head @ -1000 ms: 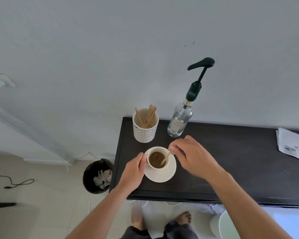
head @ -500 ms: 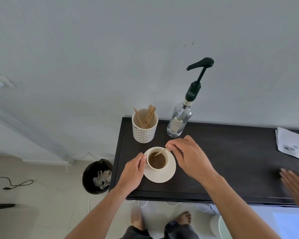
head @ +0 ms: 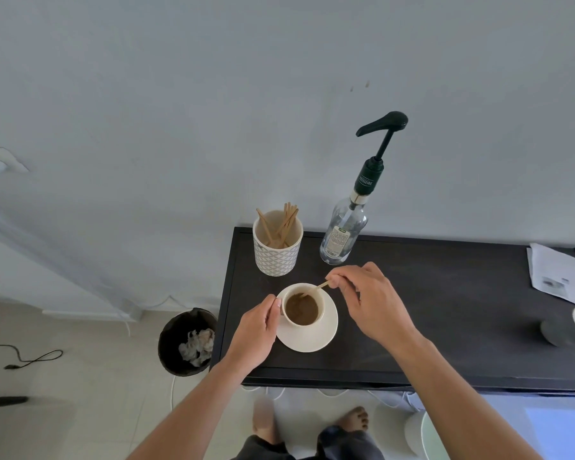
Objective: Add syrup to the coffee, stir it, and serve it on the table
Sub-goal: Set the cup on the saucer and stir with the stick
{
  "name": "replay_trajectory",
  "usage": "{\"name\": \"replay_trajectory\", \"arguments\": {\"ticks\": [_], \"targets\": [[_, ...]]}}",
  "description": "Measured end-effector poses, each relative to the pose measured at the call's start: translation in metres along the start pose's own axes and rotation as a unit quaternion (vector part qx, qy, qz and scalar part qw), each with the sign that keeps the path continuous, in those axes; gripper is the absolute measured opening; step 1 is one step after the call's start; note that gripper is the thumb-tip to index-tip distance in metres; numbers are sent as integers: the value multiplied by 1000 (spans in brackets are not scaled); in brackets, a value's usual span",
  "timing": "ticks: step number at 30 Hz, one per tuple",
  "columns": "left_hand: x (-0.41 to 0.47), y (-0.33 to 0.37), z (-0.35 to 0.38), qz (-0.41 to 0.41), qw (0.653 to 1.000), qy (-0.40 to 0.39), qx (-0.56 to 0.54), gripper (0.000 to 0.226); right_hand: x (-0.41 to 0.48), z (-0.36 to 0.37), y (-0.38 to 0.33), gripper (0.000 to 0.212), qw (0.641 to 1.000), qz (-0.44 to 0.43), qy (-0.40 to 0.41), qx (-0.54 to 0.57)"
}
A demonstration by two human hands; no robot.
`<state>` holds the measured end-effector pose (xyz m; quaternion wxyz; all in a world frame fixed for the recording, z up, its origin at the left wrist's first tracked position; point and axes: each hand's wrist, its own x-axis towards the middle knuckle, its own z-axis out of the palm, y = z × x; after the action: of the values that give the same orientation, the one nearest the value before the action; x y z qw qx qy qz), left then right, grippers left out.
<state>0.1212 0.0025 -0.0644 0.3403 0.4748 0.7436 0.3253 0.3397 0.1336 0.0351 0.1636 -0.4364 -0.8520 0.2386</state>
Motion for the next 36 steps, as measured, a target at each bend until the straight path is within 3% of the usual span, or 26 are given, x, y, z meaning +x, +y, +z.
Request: {"name": "replay_trajectory", "arguments": {"ticks": [4,8,14,17,21,27,33,36], "targets": [[-1,2,1,0,1000,4,-5,35,-7,-11,5,15,999,-3,-14,-46],[-2,3,1,7,1000,4,-8,33,-8,2,-6,16,999,6,-50,8],[-1,-1,0,13,1000,5,-9,33,-1,0,2,20,1000,26,12,-6],[-2,2,1,19,1000,6,-13,35,-7,-9,4,16,999,20,-2,-38],[-2,1,2,17,1000,2,-6,33,-12,4,-7,16,999,35,-38,12],[-3,5,-3,17,1000,2,-9,34,-5,2,-2,15,999,41,28,1],[-2,1,1,14,1000,3,-5,34,-19,-1,-20,19,1000,9,-25,-6],[-2,1,2,18,1000,5,-9,35,-16,9,-30,18,1000,-4,10,-9]]}}
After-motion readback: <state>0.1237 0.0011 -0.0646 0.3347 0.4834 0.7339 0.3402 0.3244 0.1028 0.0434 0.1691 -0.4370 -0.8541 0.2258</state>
